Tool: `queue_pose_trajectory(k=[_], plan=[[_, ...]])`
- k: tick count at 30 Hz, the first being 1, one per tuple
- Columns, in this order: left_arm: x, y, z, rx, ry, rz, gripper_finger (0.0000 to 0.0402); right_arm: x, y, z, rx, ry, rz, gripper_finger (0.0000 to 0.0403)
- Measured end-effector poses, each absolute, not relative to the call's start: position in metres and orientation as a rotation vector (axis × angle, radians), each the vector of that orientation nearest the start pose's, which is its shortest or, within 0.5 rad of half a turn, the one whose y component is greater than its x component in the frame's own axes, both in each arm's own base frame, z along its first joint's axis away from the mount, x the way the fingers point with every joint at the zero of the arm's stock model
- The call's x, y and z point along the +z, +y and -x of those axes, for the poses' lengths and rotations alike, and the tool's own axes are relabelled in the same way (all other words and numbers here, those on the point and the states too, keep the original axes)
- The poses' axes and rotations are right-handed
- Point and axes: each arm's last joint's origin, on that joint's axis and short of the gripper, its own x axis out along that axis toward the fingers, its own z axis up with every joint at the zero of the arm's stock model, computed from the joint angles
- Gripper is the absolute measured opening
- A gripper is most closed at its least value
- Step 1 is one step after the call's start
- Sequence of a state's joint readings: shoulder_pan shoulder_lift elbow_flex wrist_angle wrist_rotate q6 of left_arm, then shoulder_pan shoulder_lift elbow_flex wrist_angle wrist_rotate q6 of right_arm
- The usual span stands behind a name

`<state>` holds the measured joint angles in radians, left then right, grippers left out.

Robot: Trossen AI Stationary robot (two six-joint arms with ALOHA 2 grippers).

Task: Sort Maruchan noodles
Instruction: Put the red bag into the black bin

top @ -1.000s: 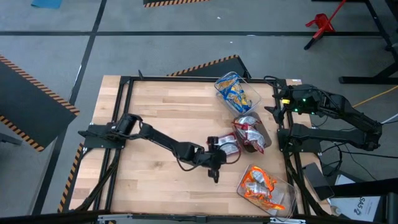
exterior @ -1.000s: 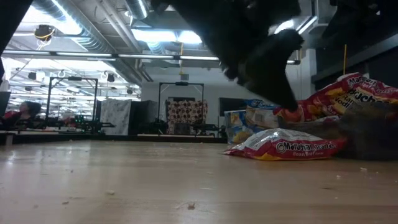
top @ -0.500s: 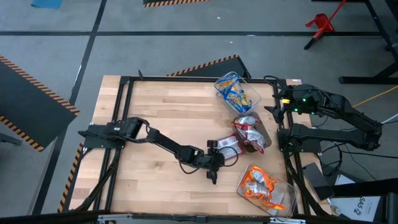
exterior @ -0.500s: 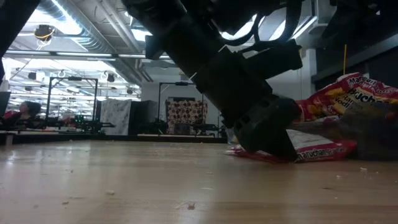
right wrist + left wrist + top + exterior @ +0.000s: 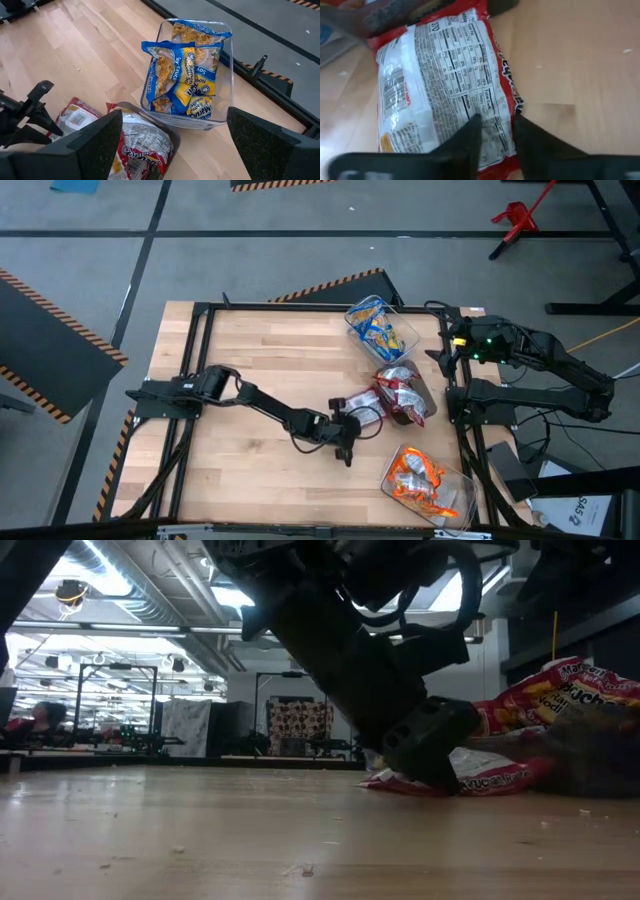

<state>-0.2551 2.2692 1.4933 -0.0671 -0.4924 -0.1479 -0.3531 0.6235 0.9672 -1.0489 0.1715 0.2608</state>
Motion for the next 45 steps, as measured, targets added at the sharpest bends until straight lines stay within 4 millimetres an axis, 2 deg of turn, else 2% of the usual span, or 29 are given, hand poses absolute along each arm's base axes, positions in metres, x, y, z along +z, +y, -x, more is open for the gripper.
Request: queue_pose_trajectory(k=[3,5,9,13,17,23,27,35,42,45], plan=[[0.107,-0.103,-0.456,0.302,0.777,-0.146,0.004,0.334,-0.036,-0.082,-0.604,0.64,-0.305,0.0344],[0.107,-0.103,-0.456,0.306,0.777,-0.132,0.0014,0.334,-0.036,-0.082,-0.609,0.64,-0.304,0.0344],[0.108,-0.104,-0.456,0.309,0.771,-0.126,0.0009,0.334,-0.036,-0.082,-0.613,0.639,-0.305,0.0344],[0.118,-0.109,-0.458,0.281,0.784,-0.122,0.0005,0.334,-0.036,-0.082,-0.613,0.639,-0.305,0.0344],[0.142,-0.118,-0.461,0.276,0.808,-0.154,0.0003,0.334,-0.036,-0.082,-0.613,0.638,-0.305,0.0344],[0.192,-0.124,-0.464,0.352,0.828,-0.308,0.0002,0.335,-0.036,-0.082,-0.621,0.633,-0.302,0.0344],[0.228,-0.123,-0.469,0.392,0.772,-0.395,0.0001,0.335,-0.036,-0.082,-0.62,0.634,-0.302,0.0344],[0.282,-0.102,-0.479,0.503,0.717,-0.579,0.0001,0.335,-0.036,-0.082,-0.621,0.637,-0.302,0.0344],[0.309,-0.046,-0.504,0.557,0.528,-0.589,0.0,0.335,-0.037,-0.081,-0.66,0.635,-0.286,0.0344],[0.318,-0.031,-0.51,0.549,0.422,-0.535,0.0,0.335,-0.037,-0.081,-0.66,0.635,-0.286,0.0344]])
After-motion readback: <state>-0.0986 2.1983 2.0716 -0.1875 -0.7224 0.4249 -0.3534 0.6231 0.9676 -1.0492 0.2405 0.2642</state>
